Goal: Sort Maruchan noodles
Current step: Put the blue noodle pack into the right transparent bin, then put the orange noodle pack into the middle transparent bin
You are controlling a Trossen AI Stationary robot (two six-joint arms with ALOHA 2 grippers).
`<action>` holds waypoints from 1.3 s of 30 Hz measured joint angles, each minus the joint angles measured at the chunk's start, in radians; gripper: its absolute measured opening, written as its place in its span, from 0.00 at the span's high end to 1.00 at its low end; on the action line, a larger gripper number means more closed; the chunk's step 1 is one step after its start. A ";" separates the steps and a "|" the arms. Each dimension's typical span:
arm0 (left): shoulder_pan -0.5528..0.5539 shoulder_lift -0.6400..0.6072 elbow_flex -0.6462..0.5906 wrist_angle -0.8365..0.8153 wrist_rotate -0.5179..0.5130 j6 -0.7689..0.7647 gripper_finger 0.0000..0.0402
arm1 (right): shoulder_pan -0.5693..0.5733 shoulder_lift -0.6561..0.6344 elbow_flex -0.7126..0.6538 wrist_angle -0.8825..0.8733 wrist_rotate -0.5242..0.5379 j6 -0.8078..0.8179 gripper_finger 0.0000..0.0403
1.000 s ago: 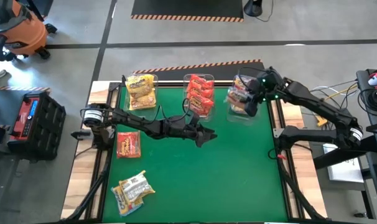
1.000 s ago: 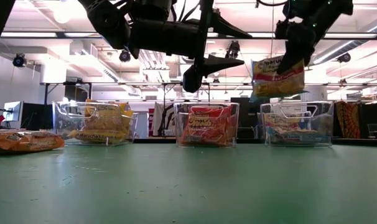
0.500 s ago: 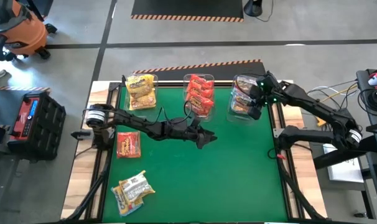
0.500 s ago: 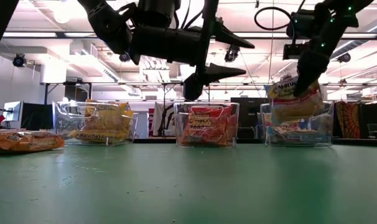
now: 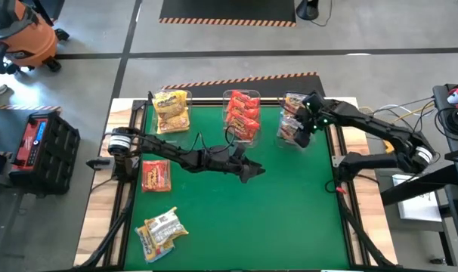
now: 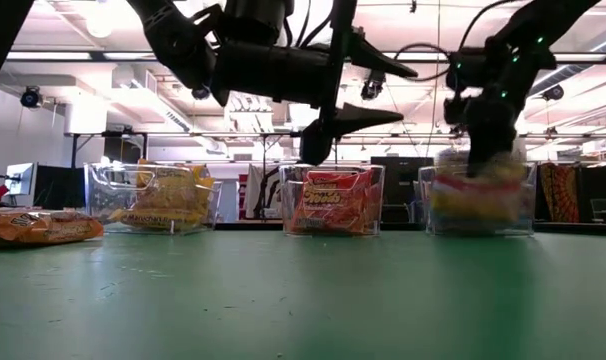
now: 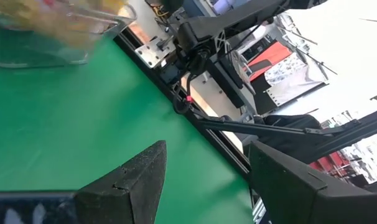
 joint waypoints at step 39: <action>-0.102 -0.061 0.035 -0.387 0.062 -0.268 0.47 | 0.313 -0.106 0.216 0.161 -0.323 0.314 0.49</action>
